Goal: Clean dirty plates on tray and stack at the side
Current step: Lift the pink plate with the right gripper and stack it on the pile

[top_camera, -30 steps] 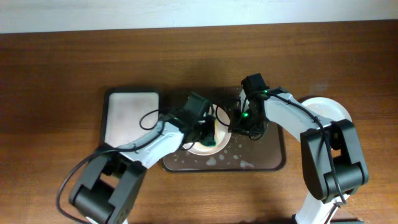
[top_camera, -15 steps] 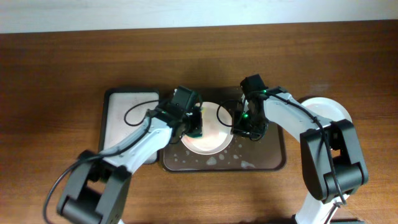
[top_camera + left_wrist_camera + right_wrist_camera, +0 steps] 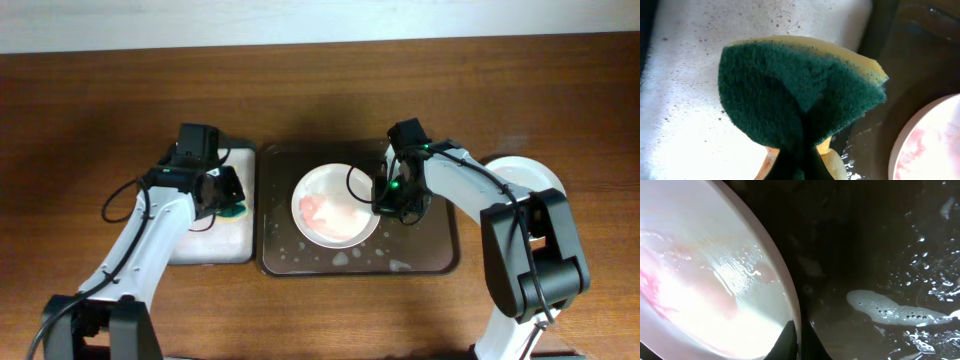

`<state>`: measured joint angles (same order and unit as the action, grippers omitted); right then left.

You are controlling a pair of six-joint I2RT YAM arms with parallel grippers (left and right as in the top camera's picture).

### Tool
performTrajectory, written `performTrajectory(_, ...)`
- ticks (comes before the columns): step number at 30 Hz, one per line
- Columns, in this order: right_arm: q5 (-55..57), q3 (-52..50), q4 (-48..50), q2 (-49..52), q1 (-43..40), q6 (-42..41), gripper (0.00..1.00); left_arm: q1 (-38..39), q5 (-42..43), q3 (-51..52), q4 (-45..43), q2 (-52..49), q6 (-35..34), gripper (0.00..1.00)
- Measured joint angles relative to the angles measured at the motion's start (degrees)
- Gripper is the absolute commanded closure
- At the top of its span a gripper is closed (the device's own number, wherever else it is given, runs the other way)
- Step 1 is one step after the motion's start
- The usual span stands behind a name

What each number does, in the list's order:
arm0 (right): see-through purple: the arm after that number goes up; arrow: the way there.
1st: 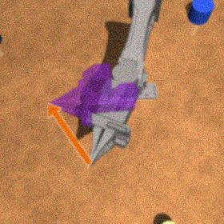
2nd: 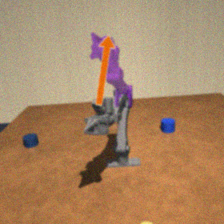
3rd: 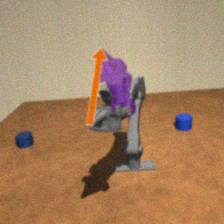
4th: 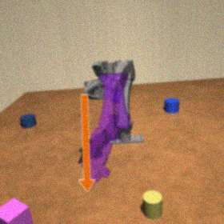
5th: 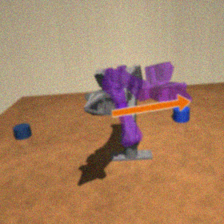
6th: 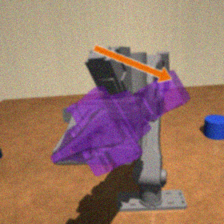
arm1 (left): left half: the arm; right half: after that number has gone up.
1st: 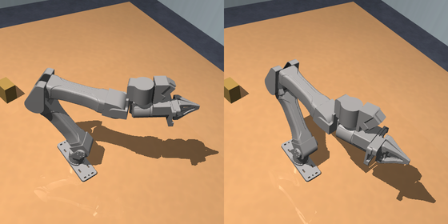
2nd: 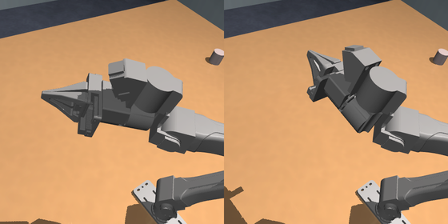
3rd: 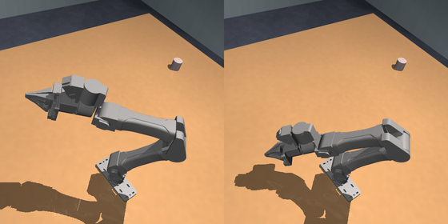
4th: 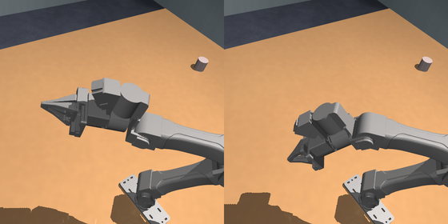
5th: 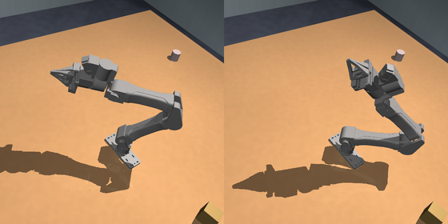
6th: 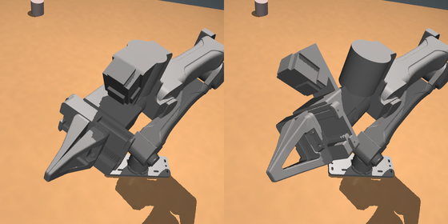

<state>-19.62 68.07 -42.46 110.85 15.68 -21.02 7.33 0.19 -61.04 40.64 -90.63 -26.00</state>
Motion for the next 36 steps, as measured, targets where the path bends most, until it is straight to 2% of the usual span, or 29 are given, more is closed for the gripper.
performTrajectory(4, 1.81, 0.02, -1.88, -1.42, 0.0, 2.01, 0.96, -0.02, -0.92, 3.04, -0.98, -0.28, 3.82, 1.0)
performTrajectory(8, 14.16, 1.25, -3.32, -11.65, 0.02, 3.74, 0.96, -0.02, -1.14, 3.63, -4.7, -6.69, 10.03, 1.0)
performTrajectory(16, 32.59, 1.27, -4.09, -22.12, 0.61, 7.21, 0.96, -0.02, -1.27, 3.61, -6.21, -9.66, 11.72, 1.0)
performTrajectory(19, 39.21, 1.27, -4.11, -22.95, 4.87, 8.81, 0.96, -0.02, -1.29, 3.61, -6.25, -9.66, 11.72, 0.99)
performTrajectory(28, 71.69, 1.27, -3.82, -22.95, 27.04, 10.62, 0.96, -0.02, -1.29, 3.61, -6.25, -9.68, 11.72, 0.99)
performTrajectory(36, 77.0, 1.27, -3.74, -22.95, 29.42, 10.71, 0.96, -0.02, -1.29, 3.61, -6.25, -9.68, 11.72, 0.99)
